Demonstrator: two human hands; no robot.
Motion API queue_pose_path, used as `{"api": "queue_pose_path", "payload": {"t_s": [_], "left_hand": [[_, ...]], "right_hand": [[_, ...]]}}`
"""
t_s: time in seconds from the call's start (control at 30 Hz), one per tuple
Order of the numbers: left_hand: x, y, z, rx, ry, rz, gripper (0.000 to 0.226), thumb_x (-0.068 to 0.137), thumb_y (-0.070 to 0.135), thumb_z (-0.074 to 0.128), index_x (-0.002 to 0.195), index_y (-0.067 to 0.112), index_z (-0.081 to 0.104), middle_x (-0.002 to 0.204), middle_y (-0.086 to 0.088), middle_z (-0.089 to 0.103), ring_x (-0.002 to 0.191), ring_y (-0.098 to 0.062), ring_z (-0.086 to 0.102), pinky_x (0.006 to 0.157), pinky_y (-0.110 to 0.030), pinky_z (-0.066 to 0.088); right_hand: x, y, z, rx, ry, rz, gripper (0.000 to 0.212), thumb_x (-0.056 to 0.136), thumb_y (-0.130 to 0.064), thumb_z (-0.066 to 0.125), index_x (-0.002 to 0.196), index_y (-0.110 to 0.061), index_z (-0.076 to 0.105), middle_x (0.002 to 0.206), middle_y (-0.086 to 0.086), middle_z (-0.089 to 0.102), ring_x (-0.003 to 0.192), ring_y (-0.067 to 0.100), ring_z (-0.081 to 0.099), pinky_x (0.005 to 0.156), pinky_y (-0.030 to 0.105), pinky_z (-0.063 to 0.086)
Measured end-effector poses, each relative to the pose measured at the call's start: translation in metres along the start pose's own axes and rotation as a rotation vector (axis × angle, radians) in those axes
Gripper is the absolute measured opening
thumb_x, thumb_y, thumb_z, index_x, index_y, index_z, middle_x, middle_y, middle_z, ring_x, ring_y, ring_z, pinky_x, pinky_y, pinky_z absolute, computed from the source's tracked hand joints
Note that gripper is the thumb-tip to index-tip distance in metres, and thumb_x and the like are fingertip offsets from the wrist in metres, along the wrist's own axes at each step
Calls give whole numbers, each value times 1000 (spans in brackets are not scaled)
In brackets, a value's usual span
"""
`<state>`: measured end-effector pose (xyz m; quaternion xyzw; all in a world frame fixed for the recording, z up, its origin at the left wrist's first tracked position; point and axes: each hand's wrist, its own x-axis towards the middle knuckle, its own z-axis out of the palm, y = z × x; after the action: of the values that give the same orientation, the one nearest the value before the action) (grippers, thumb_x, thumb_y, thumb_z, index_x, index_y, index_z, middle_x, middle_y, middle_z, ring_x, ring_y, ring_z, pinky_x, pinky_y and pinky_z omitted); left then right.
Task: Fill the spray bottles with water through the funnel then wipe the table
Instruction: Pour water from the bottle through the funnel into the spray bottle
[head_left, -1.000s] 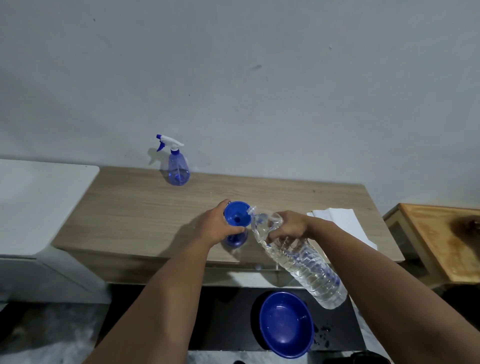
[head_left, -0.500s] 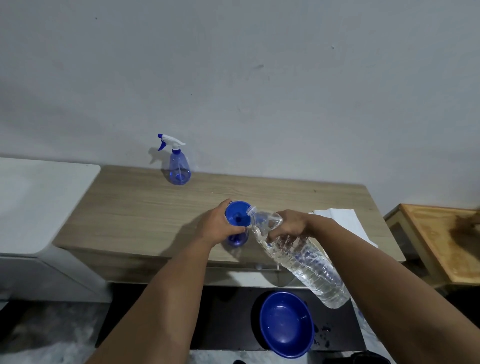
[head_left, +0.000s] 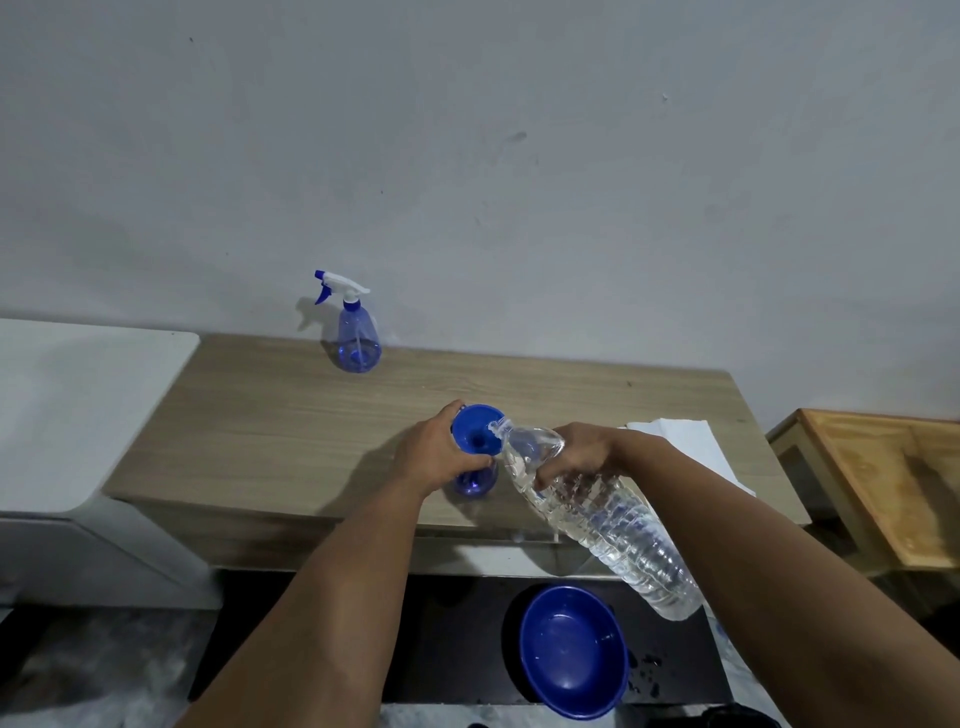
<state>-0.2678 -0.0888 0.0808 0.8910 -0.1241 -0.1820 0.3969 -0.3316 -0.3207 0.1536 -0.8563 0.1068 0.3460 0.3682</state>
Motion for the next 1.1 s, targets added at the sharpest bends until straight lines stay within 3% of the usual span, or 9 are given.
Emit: {"api": "queue_pose_path", "payload": {"t_s": [0.17, 0.3, 0.53, 0.7, 0.8, 0.87, 0.93, 1.0, 1.1], "left_hand": [[0, 1, -1, -3, 7, 9, 120, 43, 68, 79, 150, 37, 37, 131, 7, 66, 118, -19, 64, 100, -43, 54], [1, 0, -1, 4, 4, 0, 119, 46, 67, 82, 151, 37, 36, 132, 8, 66, 119, -18, 63, 100, -42, 54], [0, -1, 0, -11, 7, -5, 120, 43, 67, 81, 150, 37, 37, 132, 7, 66, 119, -18, 63, 100, -43, 54], [-1, -1, -1, 1, 4, -9, 123, 42, 70, 80, 152, 37, 36, 134, 8, 65, 120, -17, 63, 100, -43, 54], [-3, 0, -3, 6, 2, -3, 124, 40, 71, 78, 152, 35, 37, 134, 9, 65, 120, -17, 63, 100, -43, 54], [-5, 2, -4, 13, -3, 9, 124, 41, 71, 78, 152, 35, 37, 135, 9, 64, 121, -18, 62, 101, -43, 54], [-6, 4, -6, 10, -11, 15, 120, 41, 71, 78, 149, 36, 40, 132, 8, 65, 119, -19, 62, 101, -43, 53], [-8, 7, -9, 10, -13, 24, 113, 41, 71, 78, 144, 39, 43, 126, 9, 67, 115, -19, 63, 99, -43, 54], [-9, 9, -10, 18, -16, 30, 110, 41, 73, 76, 141, 39, 46, 126, 9, 67, 114, -20, 64, 97, -45, 55]], "right_hand": [[-1, -1, 0, -10, 5, -3, 33, 85, -16, 83, 114, -7, 72, 106, 14, 74, 86, 25, 73, 66, 29, 61], [0, -2, 0, -26, -5, -12, 39, 88, -16, 81, 122, -1, 70, 108, 13, 73, 88, 23, 72, 64, 25, 60], [-2, -5, 0, -43, -7, -7, 25, 89, -17, 80, 110, -9, 70, 97, 7, 72, 80, 20, 70, 61, 24, 60], [-2, -4, 1, -52, -2, -25, 36, 90, -16, 79, 121, 1, 69, 99, 10, 72, 80, 19, 71, 62, 24, 61], [0, 3, -1, -17, 61, -61, 29, 85, -19, 84, 110, -14, 70, 91, 5, 74, 74, 19, 73, 65, 30, 62], [4, 12, -1, 13, 132, -118, 34, 79, -25, 88, 106, -22, 70, 94, 4, 78, 83, 24, 77, 78, 39, 65], [2, 20, -1, 78, 230, -180, 36, 77, -21, 90, 107, -25, 70, 99, 0, 79, 89, 22, 77, 82, 36, 61], [-1, 28, -1, 199, 323, -214, 39, 78, -14, 91, 109, -24, 69, 98, -1, 78, 86, 20, 77, 76, 31, 61], [-7, 40, -8, 345, 431, -256, 44, 80, -6, 88, 116, -16, 66, 101, 13, 78, 85, 24, 76, 76, 28, 62]]}}
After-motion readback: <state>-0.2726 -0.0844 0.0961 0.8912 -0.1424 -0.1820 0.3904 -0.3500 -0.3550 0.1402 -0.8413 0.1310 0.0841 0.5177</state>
